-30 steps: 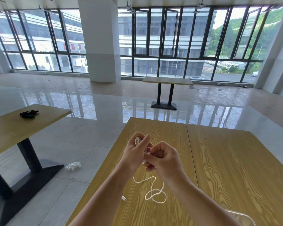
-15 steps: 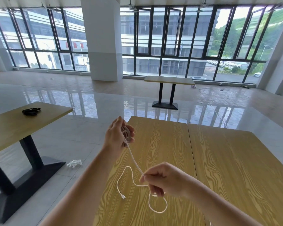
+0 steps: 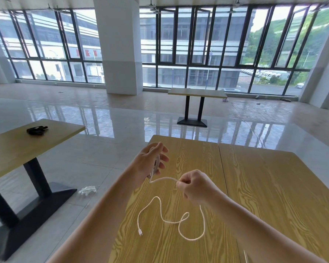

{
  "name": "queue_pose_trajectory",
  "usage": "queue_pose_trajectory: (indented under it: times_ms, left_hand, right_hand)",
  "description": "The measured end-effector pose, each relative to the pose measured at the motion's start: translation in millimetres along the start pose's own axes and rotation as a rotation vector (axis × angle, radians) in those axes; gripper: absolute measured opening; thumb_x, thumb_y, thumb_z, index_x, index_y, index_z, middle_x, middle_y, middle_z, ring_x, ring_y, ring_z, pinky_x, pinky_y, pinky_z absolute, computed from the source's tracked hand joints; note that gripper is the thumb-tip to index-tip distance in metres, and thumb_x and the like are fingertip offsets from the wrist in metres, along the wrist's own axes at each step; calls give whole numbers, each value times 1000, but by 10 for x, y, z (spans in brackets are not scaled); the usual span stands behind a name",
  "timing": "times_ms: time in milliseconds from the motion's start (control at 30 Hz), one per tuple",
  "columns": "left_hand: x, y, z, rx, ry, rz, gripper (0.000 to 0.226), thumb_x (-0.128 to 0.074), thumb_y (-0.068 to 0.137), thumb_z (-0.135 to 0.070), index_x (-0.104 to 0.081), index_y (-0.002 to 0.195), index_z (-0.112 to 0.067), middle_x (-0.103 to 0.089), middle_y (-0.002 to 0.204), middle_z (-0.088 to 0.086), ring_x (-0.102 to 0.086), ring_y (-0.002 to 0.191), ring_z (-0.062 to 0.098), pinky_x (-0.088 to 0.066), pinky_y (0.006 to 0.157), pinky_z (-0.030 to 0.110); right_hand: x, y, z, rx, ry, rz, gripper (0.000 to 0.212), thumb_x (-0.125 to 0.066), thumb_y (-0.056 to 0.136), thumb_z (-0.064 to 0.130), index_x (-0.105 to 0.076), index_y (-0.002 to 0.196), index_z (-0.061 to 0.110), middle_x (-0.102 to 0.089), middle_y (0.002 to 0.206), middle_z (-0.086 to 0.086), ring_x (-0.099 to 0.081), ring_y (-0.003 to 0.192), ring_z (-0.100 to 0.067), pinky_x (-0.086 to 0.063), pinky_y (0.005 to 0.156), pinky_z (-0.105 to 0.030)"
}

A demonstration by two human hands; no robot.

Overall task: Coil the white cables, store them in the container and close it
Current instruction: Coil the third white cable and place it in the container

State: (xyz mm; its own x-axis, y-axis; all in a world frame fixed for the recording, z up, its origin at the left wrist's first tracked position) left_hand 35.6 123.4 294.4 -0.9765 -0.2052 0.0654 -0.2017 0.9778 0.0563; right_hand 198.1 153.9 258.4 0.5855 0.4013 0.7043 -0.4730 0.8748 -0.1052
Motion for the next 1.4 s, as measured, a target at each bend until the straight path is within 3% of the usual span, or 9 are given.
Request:
queue_pose_trajectory:
  times_ms: [100, 200, 467, 600, 733, 867, 1133, 1233, 1400]
  left_hand:
    - [2, 9, 104, 8, 42, -50, 31, -39, 105, -35, -61, 92, -16, -63, 73, 2, -59, 65, 15, -48, 59, 27]
    - [25, 16, 172, 6, -1, -108, 32, -38, 105, -33, -59, 93, -13, -62, 73, 6, -61, 71, 19, -53, 64, 29]
    - [31, 35, 181, -1, -67, -116, 32, -39, 105, -34, -57, 90, -13, -61, 81, 10, -63, 78, 26, -56, 67, 42]
    - [-8, 15, 148, -9, -113, -108, 31, -38, 105, -33, -56, 92, -11, -58, 85, 8, -65, 74, 18, -56, 59, 36]
    - [-55, -18, 129, -45, -131, -70, 33, -38, 104, -36, -56, 92, -11, -60, 76, 6, -60, 61, 16, -52, 56, 33]
    - [-128, -67, 59, -90, -199, -50, 40, -35, 104, -40, -55, 90, -9, -55, 64, 6, -52, 50, 16, -44, 45, 26]
    - [-282, -131, 53, -92, -237, 12, 48, -37, 94, -56, -49, 80, -12, -49, 55, 3, -47, 43, 20, -37, 42, 27]
    - [-297, -148, 37, -119, -214, 8, 37, -46, 99, -40, -46, 75, -12, -48, 54, 4, -47, 40, 20, -38, 39, 25]
    - [-182, -79, 54, -123, -208, -94, 36, -43, 104, -26, -50, 71, -15, -58, 68, 8, -51, 57, 19, -40, 51, 30]
  right_hand:
    - [60, -42, 56, -5, 272, -23, 26, -60, 97, 22, -74, 76, 17, -61, 58, 3, -50, 43, -7, -44, 47, -23]
    - [101, -117, 160, 35, 482, -10, 22, -56, 100, 15, -74, 89, 16, -57, 60, 0, -49, 45, -8, -43, 44, -21]
    - [79, -192, 367, 168, 555, 49, 33, -49, 102, 8, -74, 96, 28, -58, 60, 1, -49, 49, -13, -43, 49, -28]
    - [83, -214, 447, 217, 535, 45, 42, -46, 104, 10, -71, 101, 43, -55, 63, 1, -49, 52, -12, -44, 53, -29]
    - [88, -217, 490, 262, 488, 5, 29, -53, 102, 15, -72, 117, 30, -56, 57, 10, -49, 50, -9, -45, 52, -26]
    - [99, -231, 514, 252, 571, -64, 14, -62, 97, 12, -75, 100, 14, -66, 59, 8, -54, 51, -10, -48, 49, -23]
    - [38, -234, 540, 230, 647, -139, 12, -71, 90, 9, -72, 79, 14, -64, 62, 2, -55, 47, -9, -48, 47, -21]
    - [7, -241, 544, 227, 646, -139, 12, -70, 90, 8, -73, 79, 14, -63, 61, 3, -55, 46, -9, -47, 46, -21]
    - [-16, -269, 514, 212, 654, -46, 18, -65, 94, 14, -74, 79, 12, -62, 61, -5, -57, 51, -13, -48, 49, -26]
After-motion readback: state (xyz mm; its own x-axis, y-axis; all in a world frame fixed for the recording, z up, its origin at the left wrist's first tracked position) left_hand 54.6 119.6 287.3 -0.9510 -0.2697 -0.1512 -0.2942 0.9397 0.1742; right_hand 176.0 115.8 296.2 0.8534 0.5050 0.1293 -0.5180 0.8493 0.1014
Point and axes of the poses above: each hand's wrist, its own y-axis towards the middle knuckle, its own x-axis out of the back of the hand, z = x × y, the point moved 6 cm from there along y, towards the middle knuckle
